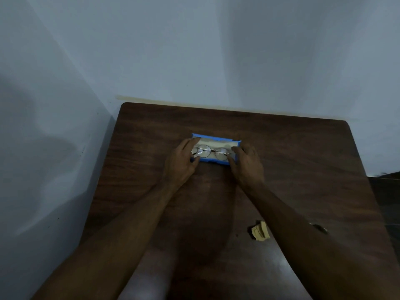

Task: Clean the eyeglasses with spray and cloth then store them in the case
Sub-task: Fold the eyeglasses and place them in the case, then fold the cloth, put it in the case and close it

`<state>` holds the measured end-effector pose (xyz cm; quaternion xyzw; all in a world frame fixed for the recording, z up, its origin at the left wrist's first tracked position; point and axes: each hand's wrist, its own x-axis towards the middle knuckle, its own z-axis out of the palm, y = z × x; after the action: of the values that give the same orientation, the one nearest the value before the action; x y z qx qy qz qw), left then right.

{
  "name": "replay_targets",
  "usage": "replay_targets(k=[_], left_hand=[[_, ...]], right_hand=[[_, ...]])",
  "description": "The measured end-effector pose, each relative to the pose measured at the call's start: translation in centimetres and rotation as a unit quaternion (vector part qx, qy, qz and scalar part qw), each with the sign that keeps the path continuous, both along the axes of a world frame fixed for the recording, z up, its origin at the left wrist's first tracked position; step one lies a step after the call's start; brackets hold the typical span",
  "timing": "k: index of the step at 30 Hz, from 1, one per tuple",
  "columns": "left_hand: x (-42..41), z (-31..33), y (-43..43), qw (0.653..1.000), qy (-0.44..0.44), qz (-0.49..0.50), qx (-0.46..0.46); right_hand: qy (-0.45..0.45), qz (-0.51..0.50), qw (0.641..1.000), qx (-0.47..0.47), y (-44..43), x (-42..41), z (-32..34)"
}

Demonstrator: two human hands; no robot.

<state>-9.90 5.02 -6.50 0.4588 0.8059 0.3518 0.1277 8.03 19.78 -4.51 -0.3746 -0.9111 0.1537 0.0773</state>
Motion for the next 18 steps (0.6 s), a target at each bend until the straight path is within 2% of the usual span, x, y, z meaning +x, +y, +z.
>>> replay_targets(k=[10,16,18], left_hand=[[1.2,0.1,-1.0,1.000,0.013,0.006,-0.002],[5.4,0.1,-2.2,1.000,-0.019,-0.004,0.018],[7.4,-0.1,-2.6,0.999,-0.040,-0.013,0.017]], right_hand=[[0.020,-0.007,1.000,-0.020,-0.7,0.5,0.4],[0.050,-0.018,0.997,-0.050,-2.6,3.3,0.7],[0.030,-0.012,0.998,-0.046,-3.8,5.0,0.9]])
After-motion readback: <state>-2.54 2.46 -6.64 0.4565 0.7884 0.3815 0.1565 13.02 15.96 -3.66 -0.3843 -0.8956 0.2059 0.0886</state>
